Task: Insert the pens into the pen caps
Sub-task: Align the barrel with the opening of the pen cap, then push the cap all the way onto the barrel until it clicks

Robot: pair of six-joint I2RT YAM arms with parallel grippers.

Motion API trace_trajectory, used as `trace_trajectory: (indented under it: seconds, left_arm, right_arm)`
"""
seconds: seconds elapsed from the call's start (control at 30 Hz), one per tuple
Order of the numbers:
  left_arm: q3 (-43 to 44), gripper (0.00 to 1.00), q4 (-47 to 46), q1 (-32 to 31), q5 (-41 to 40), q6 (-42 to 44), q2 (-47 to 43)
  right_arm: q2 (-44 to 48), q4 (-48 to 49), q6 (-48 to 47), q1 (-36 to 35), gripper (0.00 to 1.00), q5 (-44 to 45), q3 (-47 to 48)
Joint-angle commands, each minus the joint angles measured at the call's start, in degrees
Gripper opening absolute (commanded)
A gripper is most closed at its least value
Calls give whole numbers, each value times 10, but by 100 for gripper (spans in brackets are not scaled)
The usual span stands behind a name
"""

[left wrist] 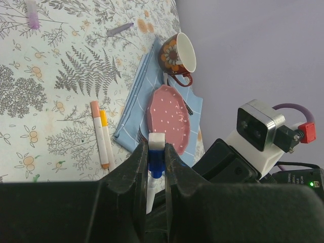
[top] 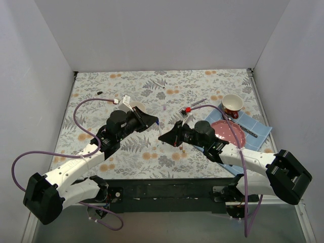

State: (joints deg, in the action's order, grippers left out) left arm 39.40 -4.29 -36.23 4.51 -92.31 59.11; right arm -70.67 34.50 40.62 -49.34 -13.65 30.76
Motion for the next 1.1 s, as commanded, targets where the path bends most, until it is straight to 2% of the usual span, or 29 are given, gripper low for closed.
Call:
trace_trajectory:
  seconds: [0.0,0.3,0.67,1.07]
  left_arm:
    - [-15,0,-10,-1,22,6,-15]
    - [-30,0,-23,-1,31,16,-22]
    - [-45,0,-16,-1,0,54,-34]
    - [-58,0,-38,-1,29,41,-33]
  right_arm:
    - [4,31,4,-4,1,9,30]
    - [5,33,6,-3,1,11,32]
    - [1,14,6,-4,1,12,50]
    - [-22,20,17,-3,1,8,61]
